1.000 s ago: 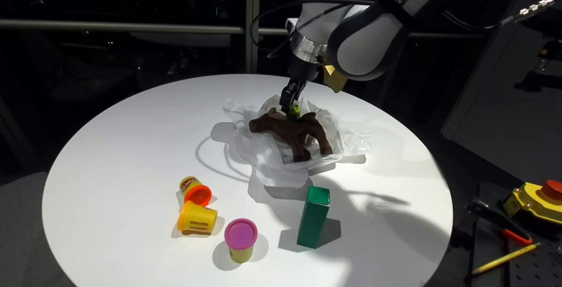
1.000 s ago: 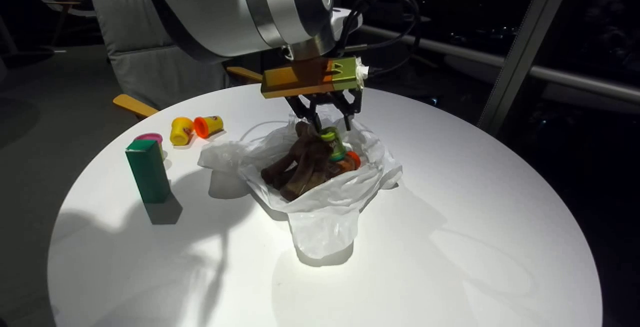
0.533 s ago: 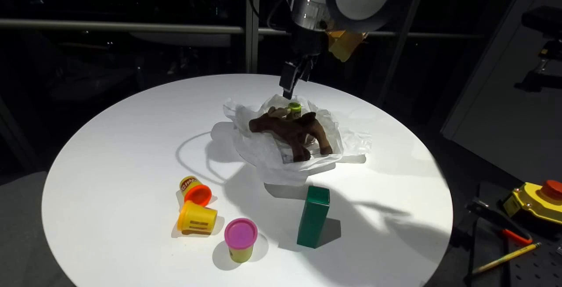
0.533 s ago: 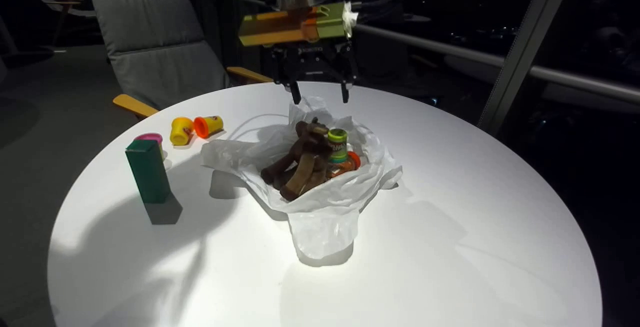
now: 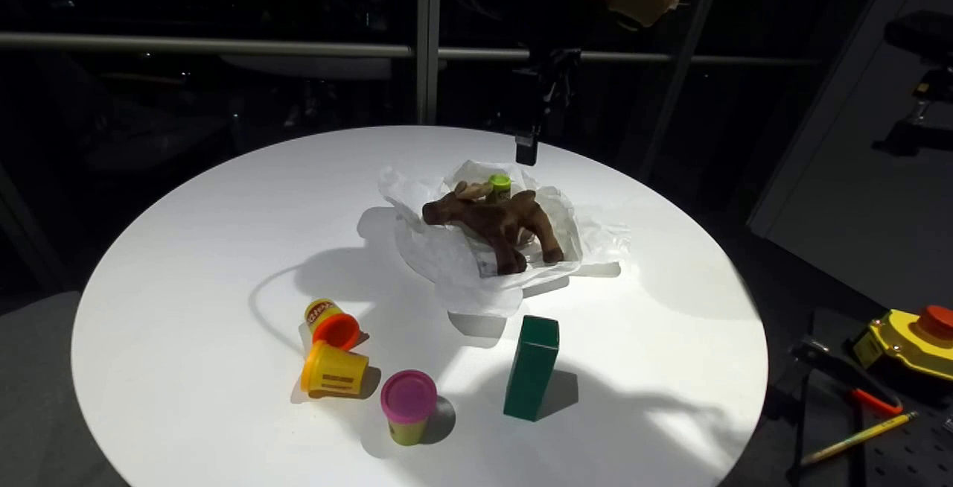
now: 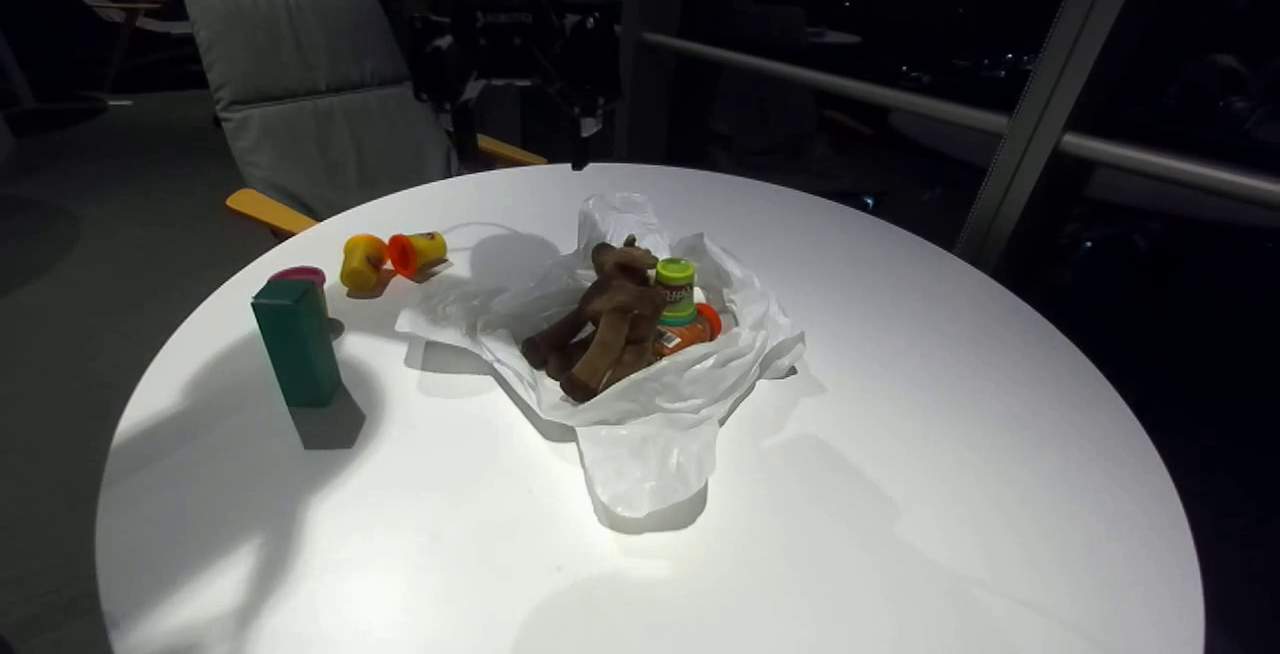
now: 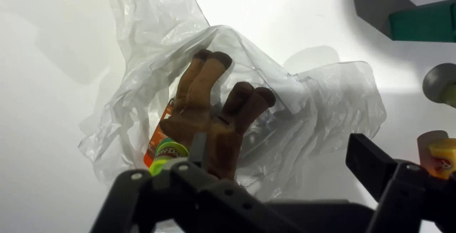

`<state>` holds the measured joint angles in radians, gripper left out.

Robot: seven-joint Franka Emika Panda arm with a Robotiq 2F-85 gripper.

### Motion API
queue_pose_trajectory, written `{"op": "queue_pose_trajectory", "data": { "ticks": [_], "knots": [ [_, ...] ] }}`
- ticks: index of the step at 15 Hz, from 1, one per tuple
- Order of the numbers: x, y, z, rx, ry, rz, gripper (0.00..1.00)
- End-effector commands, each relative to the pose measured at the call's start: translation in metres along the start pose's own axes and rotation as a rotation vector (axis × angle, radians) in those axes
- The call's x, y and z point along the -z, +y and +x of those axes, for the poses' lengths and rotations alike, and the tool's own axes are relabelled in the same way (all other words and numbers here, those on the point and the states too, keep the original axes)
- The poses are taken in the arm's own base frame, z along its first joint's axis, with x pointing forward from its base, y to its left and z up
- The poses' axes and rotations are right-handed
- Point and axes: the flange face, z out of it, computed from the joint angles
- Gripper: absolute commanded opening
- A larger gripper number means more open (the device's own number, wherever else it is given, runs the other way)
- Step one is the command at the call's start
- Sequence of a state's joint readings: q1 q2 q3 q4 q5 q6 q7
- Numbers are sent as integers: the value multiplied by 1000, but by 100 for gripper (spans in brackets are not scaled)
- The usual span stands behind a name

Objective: Put the objects inside the plastic

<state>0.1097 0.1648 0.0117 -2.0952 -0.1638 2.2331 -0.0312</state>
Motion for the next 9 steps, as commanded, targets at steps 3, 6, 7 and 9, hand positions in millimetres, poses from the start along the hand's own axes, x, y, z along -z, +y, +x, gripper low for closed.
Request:
{"op": "queue_pose_trajectory", "data": {
  "ticks": [3,6,7,9],
  "knots": [
    [3,1,-6,4,-7,1,100],
    [1,1,-7,6,-11,1,100],
    [1,1,-7,6,-12,1,100],
    [0,-4,0,-13,15,-53,100]
  ]
}}
